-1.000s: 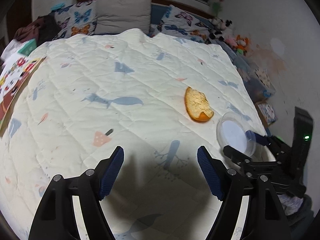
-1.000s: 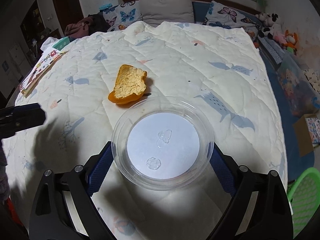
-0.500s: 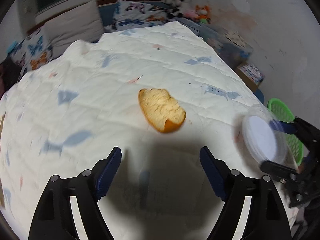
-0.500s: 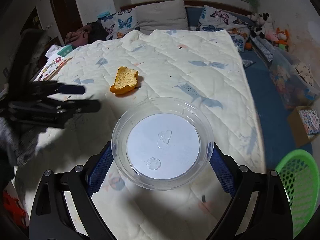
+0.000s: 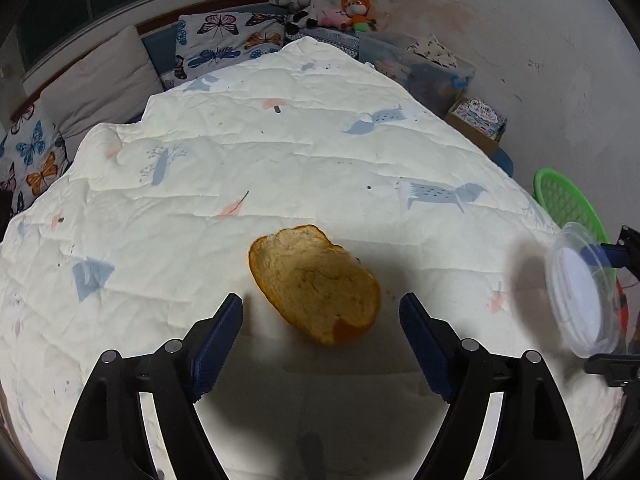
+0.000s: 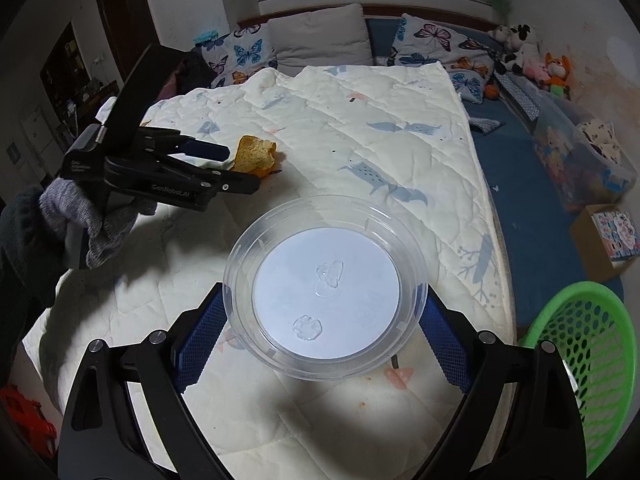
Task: Collect trash
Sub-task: 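Grasp the orange bread crust with the left tool while the right tool holds the lid, then carry the lid with the right tool into the wastebasket and release it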
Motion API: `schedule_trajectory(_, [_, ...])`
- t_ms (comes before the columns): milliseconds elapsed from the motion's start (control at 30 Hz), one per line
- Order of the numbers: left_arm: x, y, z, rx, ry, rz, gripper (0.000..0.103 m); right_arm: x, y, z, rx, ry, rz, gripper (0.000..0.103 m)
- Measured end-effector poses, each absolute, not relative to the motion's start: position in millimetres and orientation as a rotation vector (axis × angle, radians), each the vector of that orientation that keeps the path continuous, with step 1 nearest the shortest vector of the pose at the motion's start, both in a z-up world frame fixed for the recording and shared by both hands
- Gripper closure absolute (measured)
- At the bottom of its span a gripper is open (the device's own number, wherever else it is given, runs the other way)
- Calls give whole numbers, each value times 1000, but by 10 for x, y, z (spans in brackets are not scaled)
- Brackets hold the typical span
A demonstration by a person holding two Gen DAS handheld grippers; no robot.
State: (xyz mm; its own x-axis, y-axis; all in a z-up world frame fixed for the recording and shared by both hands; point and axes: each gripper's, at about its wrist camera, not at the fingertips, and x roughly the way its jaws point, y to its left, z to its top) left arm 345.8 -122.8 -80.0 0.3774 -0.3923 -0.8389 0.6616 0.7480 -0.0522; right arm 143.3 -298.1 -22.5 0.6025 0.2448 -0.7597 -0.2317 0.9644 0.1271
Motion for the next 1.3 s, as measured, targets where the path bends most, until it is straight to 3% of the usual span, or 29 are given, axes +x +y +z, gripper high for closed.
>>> schedule_trajectory(267, [3547, -1247, -886, 344, 957, -726, 27, 1449, -2978, -245, 20, 893, 266, 12])
schedule_trajectory(633, [3445, -1166, -794, 285, 916, -711, 61, 1415, -3018, -271, 49, 894, 253, 12])
schedule_trajectory(933, [3144, -1059, -667, 231, 913, -687, 68, 1261, -3031, -205, 62, 872, 252, 12])
schedule_trajectory(1300, [2633, -1031, -507, 154, 917, -709, 69, 975, -3156, -158, 71, 851, 225, 12])
